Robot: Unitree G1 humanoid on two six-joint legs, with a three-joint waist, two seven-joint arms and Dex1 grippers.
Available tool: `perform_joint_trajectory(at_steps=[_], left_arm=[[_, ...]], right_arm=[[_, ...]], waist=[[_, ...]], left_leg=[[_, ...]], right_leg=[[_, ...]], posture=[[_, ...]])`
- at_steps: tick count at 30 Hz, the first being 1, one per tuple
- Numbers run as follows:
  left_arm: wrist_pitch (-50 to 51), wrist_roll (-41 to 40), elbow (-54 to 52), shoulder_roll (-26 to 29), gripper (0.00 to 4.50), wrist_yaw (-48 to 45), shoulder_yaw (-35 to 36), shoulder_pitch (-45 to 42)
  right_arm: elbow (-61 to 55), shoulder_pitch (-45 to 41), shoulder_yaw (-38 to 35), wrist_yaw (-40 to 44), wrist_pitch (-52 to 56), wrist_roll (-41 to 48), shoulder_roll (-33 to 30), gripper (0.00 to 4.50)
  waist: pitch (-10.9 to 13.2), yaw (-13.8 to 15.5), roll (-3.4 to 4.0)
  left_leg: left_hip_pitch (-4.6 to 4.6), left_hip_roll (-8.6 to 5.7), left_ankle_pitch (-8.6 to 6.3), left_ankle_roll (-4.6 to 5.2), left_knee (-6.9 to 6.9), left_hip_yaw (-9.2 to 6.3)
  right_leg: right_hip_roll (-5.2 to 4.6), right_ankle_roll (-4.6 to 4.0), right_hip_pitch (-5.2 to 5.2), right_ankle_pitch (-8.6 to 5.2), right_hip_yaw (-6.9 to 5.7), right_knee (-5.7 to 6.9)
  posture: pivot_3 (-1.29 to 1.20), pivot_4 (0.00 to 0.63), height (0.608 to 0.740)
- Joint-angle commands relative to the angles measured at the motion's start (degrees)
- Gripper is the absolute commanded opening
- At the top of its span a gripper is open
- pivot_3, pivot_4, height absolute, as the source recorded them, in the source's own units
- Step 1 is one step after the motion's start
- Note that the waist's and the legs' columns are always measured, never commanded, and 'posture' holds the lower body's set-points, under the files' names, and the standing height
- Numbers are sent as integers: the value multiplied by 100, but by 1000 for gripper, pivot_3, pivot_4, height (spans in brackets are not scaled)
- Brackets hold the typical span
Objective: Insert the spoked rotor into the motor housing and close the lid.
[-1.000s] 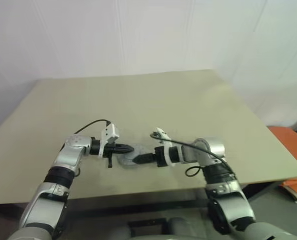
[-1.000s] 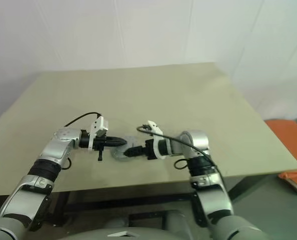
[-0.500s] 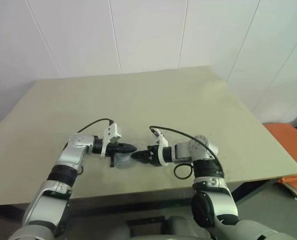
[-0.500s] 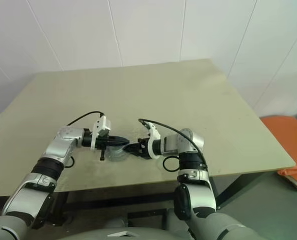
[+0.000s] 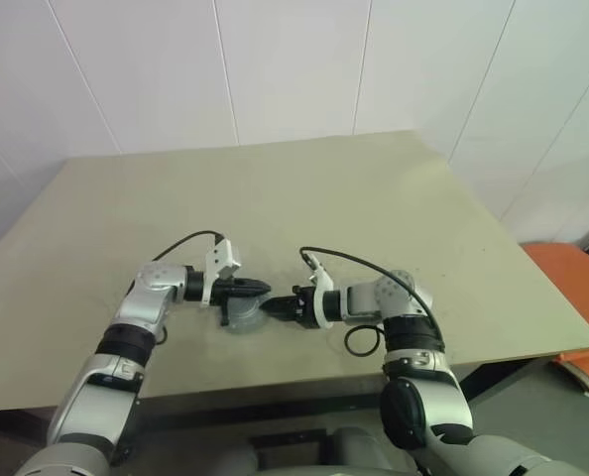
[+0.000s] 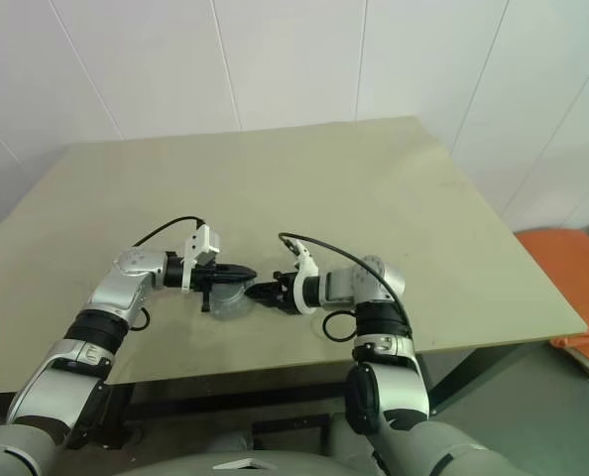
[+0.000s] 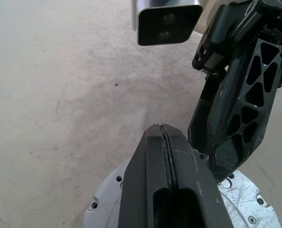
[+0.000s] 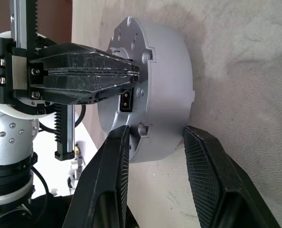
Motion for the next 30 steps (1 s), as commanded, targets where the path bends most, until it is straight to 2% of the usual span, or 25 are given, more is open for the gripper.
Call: perform_joint_trajectory(at_steps=[1,6,11,15,21,30], left_arm=[[94,343,391,25,0,123,-201,257],[113,176,351,-88,0,231,-20,236],[642,-701,452,-635,0,1012,1030,-197],[1478,-1178,368,-804,0,1517,1594,-474],[2492,-1560,366,-804,0,2223,2093,-593],[3137,-2171,274,-788,0,2652,2839,-544]], right_arm=[[-335,-368,-10,270,33,502,153,1382],[-345,-369,156,312,-22,494,88,1380],[-195,-416,46,306,-103,518,58,1380],[-71,-442,-64,257,-163,583,42,1380],[120,-569,-323,154,-298,701,45,1380],[450,-720,-459,130,-638,750,-100,1380]], waist=[[2,0,-2],[7,-3,-8],[39,25,-50],[47,59,-62],[65,67,-90],[74,78,-103]], left_leg=[[0,0,0,0,0,0],[0,0,0,0,-1,0],[3,0,0,0,6,-5],[-5,0,0,0,13,-9],[-27,0,0,0,12,-5],[-29,-2,0,0,13,-5]], right_leg=[[0,0,0,0,0,0],[0,0,-1,0,0,-1],[0,1,-4,1,-2,2],[0,2,-8,2,-7,4],[-1,0,-25,3,-5,-1],[-5,-2,-28,4,-5,1]], posture=[[0,0,740],[0,0,740],[0,0,740],[0,0,740],[0,0,740],[0,0,740]])
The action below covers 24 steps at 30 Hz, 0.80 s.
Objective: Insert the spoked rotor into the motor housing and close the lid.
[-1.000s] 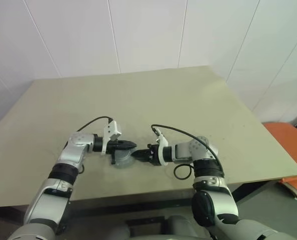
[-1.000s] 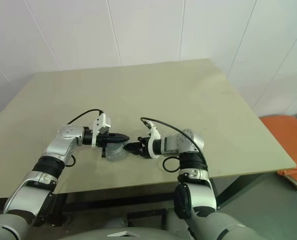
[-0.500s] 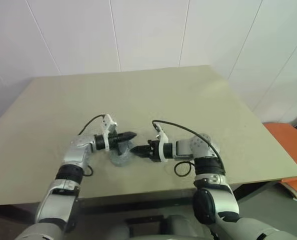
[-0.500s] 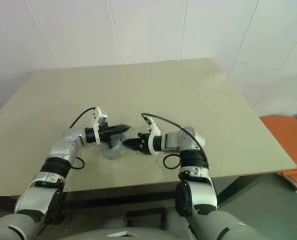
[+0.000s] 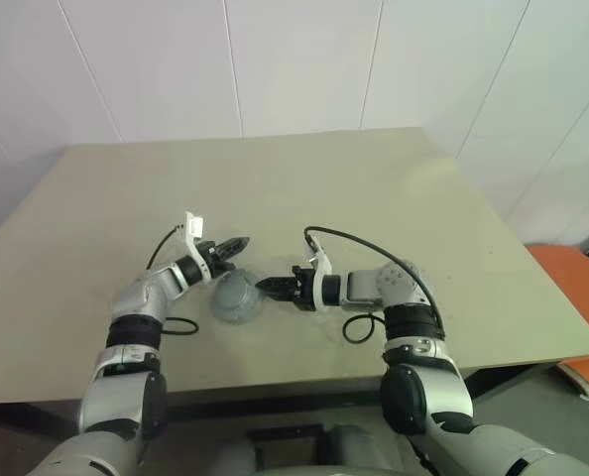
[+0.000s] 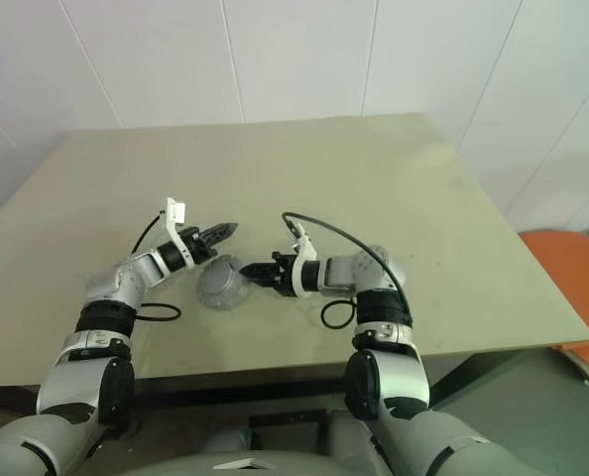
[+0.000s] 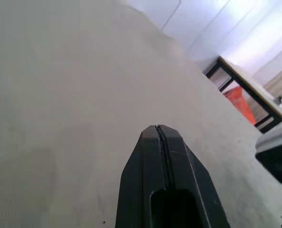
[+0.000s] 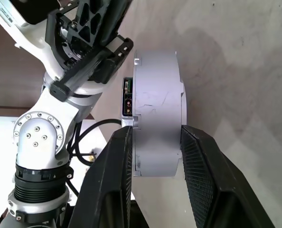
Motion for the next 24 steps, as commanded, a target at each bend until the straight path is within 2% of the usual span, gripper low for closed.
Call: perform_joint_trajectory(at_steps=[1,9,14,17,19,24], left_arm=[[188,-418,-122,65,0,181,476,-124],[720,-1078,31,81,0,576,1206,-265],[1261,-1243,42,61,0,807,1295,-169],[1431,-1221,-107,6,583,769,1228,26],[1463,-1273,-94,-31,1150,737,1303,99],[1275,-1226,213,-26,2894,833,1442,145]], right_arm=[[73,-342,-227,69,-312,275,-64,1380],[598,-642,-425,102,-801,314,-423,1380],[890,-811,-533,114,-1107,360,-544,1380],[1003,-877,-620,102,-1295,421,-516,1380],[1050,-909,-655,98,-1395,459,-471,1380],[1245,-1029,-732,56,-1697,528,-366,1380]], waist=[[2,-1,-1],[5,5,-5],[6,-7,-6],[6,-7,-5],[6,-4,-6],[6,0,-6]], left_leg=[[0,0,0,0,0,0],[-4,-7,0,0,5,1],[-3,-9,0,0,5,3],[-2,-8,0,0,5,2],[-2,-8,0,-1,5,2],[-2,-8,0,-1,9,2]], right_leg=[[0,-1,0,0,0,0],[-8,-5,0,3,0,1],[-9,-15,0,9,2,2],[-7,-18,0,11,2,4],[-7,-21,0,13,2,4],[-9,-23,0,14,2,9]], posture=[[0,0,740],[0,0,740],[0,0,740],[0,0,740],[0,0,740],[0,0,740]])
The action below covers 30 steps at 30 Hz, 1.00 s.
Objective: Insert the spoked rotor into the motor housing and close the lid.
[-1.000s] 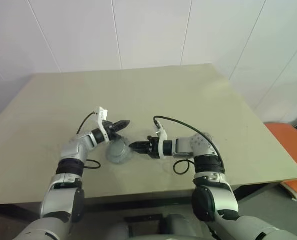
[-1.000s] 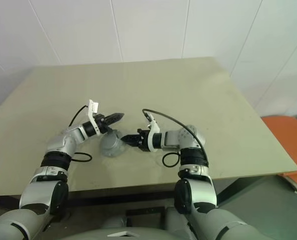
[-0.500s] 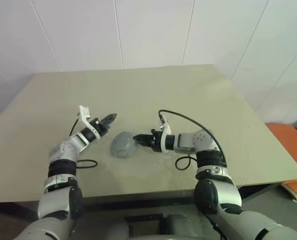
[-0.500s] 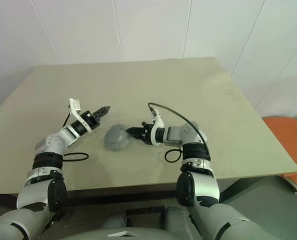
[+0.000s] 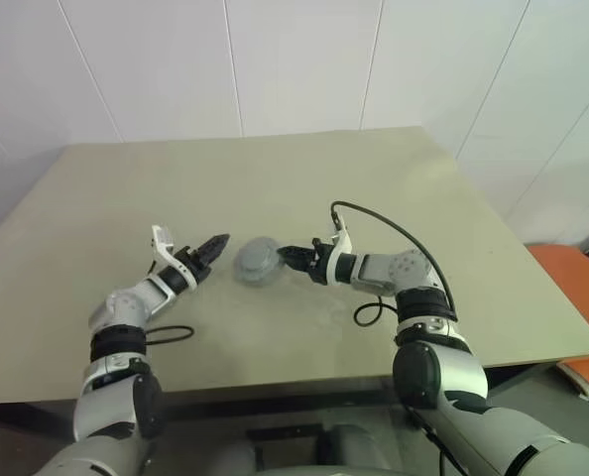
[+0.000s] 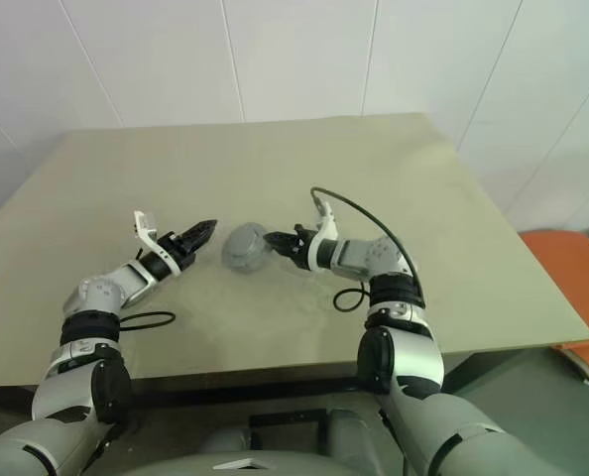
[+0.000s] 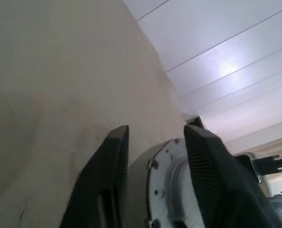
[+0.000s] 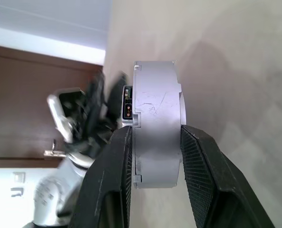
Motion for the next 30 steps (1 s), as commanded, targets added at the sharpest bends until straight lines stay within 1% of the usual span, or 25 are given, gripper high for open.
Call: perform_joint_trajectory(at_steps=[1,3,4,5,6,9,12,16,21,30], left_arm=[[-188,-61,151,62,3193,3,130,-60],[-243,-62,250,68,3811,18,163,-44],[-200,-131,210,48,4204,51,209,-44],[-150,-207,160,24,4416,79,258,-50],[-97,-281,121,2,4465,106,311,-61],[68,-451,109,-30,4465,221,452,-104],[203,-605,305,-40,4465,540,664,-208],[929,-915,377,-56,4465,553,754,-271],[1328,-878,408,-81,4465,623,607,-300],[1348,-717,529,-112,4465,433,348,-443]], right_arm=[[-6,-400,-130,96,-268,365,116,1380],[59,-460,-118,97,-356,389,150,1380],[85,-484,-102,100,-391,392,167,1380],[95,-487,-75,116,-410,385,173,1380],[106,-489,-54,129,-426,379,180,1380],[111,-472,-14,153,-443,375,191,1380],[109,-450,17,171,-451,379,186,1380],[98,-429,45,180,-458,385,188,1380],[96,-409,67,188,-483,391,199,1380],[102,-392,63,185,-527,381,206,1380]], waist=[[0,1,0],[0,2,0],[0,0,0],[0,-1,-1],[0,1,-1],[0,3,-2],[0,3,-2],[0,0,-2],[0,-1,-2],[0,0,-1]], left_leg=[[1,0,0,0,0,0],[1,0,0,0,1,0],[0,0,0,0,1,0],[-1,0,0,0,2,0],[-1,0,0,0,2,0],[-2,0,0,0,2,0],[-3,-2,0,0,4,0],[-4,-3,0,0,13,0],[-5,-5,0,0,27,-1],[-4,-6,0,-1,40,-2]], right_leg=[[0,0,0,0,0,1],[0,0,0,0,0,2],[0,0,0,0,0,2],[0,0,0,0,0,2],[0,-1,0,0,0,2],[-5,-1,0,1,1,1],[-9,0,0,1,1,2],[-9,0,0,1,1,9],[-9,0,0,1,1,19],[-8,-1,0,1,1,32]], posture=[[0,0,740],[0,0,740],[0,0,740],[0,0,740],[0,0,740],[0,0,740],[0,0,740],[0,0,740],[0,0,740],[0,0,740]])
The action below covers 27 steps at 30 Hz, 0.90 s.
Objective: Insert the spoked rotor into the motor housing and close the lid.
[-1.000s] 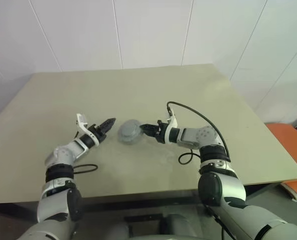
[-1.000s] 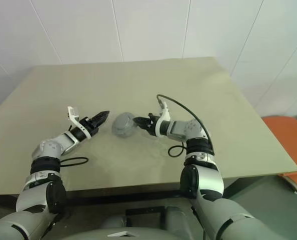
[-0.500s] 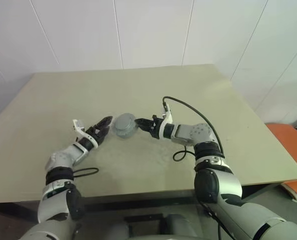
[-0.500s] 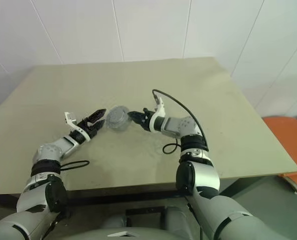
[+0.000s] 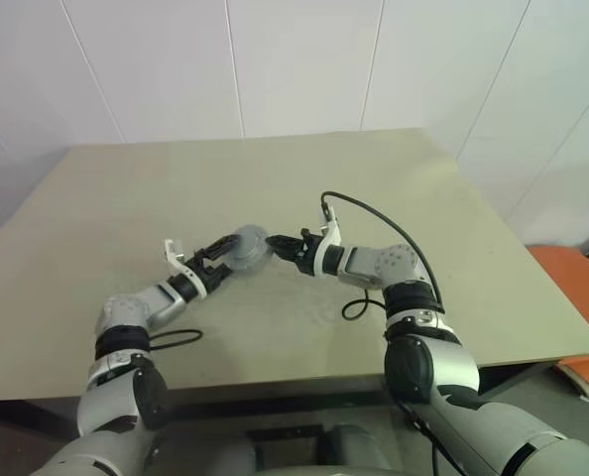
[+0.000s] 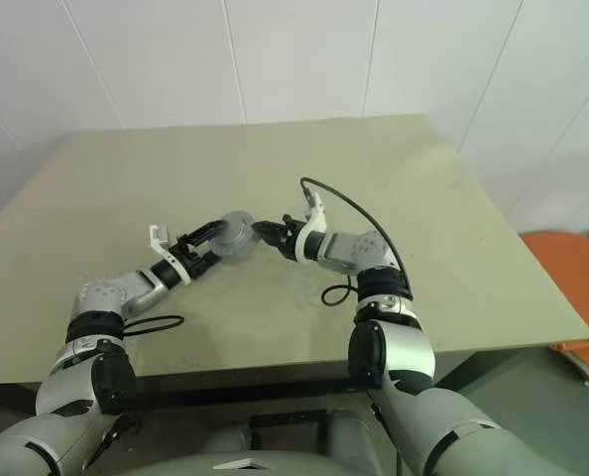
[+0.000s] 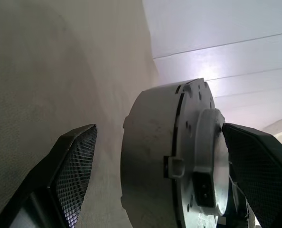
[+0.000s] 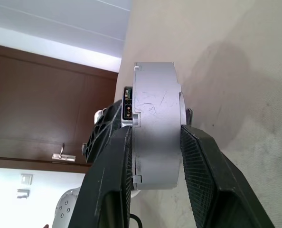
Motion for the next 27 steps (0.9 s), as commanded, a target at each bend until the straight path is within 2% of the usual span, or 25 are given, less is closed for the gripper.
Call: perform_joint_trajectory(at_steps=[1,4,8,10,21,27], left_arm=[[-108,8,26,-28,4465,-140,-60,-254],[-458,28,174,-59,3903,-209,29,-373],[-631,45,291,-48,2619,-372,12,-460],[-643,46,331,-44,2186,-449,8,-476],[-314,-164,128,-78,2077,-941,-1,-406],[239,-155,-656,-195,1864,-1554,-627,-167]], right_arm=[[-148,-182,-30,172,-111,294,51,1380],[-133,-181,-29,169,-133,285,44,1380],[-97,-189,-27,168,-164,268,33,1380],[-68,-199,-26,172,-182,264,25,1380],[102,-303,19,195,-371,285,67,1380],[204,-329,101,238,-457,237,111,1380]], waist=[[0,3,0],[0,4,-1],[0,-5,0],[1,-4,0],[1,-1,-1],[2,-7,0]], left_leg=[[0,0,0,0,0,0],[-2,-1,0,0,1,0],[-1,-1,0,0,1,1],[-1,-1,0,0,1,1],[-1,-1,0,0,2,1],[-1,0,0,0,1,1]], right_leg=[[0,0,0,0,0,0],[-1,0,0,0,0,0],[-2,-1,0,0,0,0],[-1,-1,0,0,0,0],[-1,0,0,0,0,0],[1,-1,0,0,1,1]], posture=[[0,0,740],[0,0,740],[0,0,740],[0,0,740],[0,0,740],[0,0,740]])
